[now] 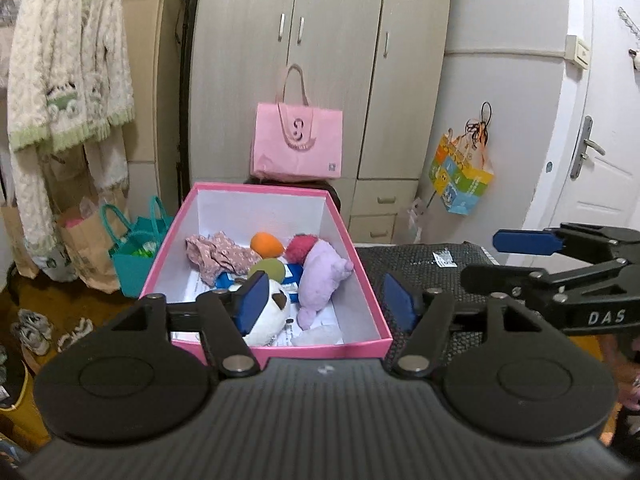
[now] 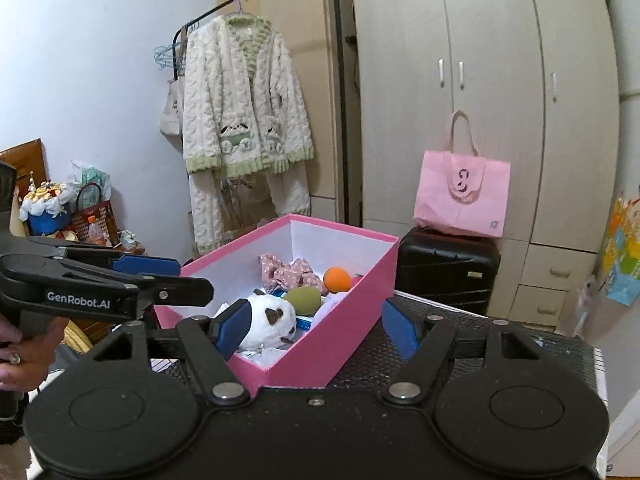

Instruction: Organize soft objects

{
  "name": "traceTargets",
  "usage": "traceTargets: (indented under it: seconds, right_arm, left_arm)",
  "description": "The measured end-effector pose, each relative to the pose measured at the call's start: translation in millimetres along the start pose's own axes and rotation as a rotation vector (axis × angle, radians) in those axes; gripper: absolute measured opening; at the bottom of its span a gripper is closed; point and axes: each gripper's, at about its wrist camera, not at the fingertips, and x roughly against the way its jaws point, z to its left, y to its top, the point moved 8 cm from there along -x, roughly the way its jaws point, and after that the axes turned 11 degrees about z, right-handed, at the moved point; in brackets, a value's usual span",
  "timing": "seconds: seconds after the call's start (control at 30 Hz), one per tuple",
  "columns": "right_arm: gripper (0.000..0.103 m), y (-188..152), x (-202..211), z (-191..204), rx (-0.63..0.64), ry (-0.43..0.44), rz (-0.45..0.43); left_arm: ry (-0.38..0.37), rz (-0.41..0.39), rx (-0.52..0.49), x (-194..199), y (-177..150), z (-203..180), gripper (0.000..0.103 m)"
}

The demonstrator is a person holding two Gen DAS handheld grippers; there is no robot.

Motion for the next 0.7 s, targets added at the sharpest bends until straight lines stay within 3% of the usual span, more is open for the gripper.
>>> traceTargets:
  seconds: [0.13,0.3,0.43,0.57,0.7]
  right_arm:
    - [0.078,-6,18,0,-0.003,-0.023,-0.024]
    - [0.082,-14,32,-3,-0.036,-0.049,-0.040]
    - [0.088,-22,41,-7,-0.050,-0.110,-0.055]
    - [0.101,-32,43,-12,-0.095,-0.155,-0.036]
    - [0.102,-41,41,-12,-0.112,-0.260,0.022]
  left_arm:
    - [-0.003,-0.063,0.012,13,-4,-12,0.077]
    - [0.032,-0.085,-0.015,20,-11,-25,0.081]
    - [0.051,-0.108,-0.008,25,-14,-27,0.093]
    - [0.074,-0.115,-0.002,23,-20,-32,0.103]
    - [0.096,-0.085,-0.011,15,-27,-37,0.103]
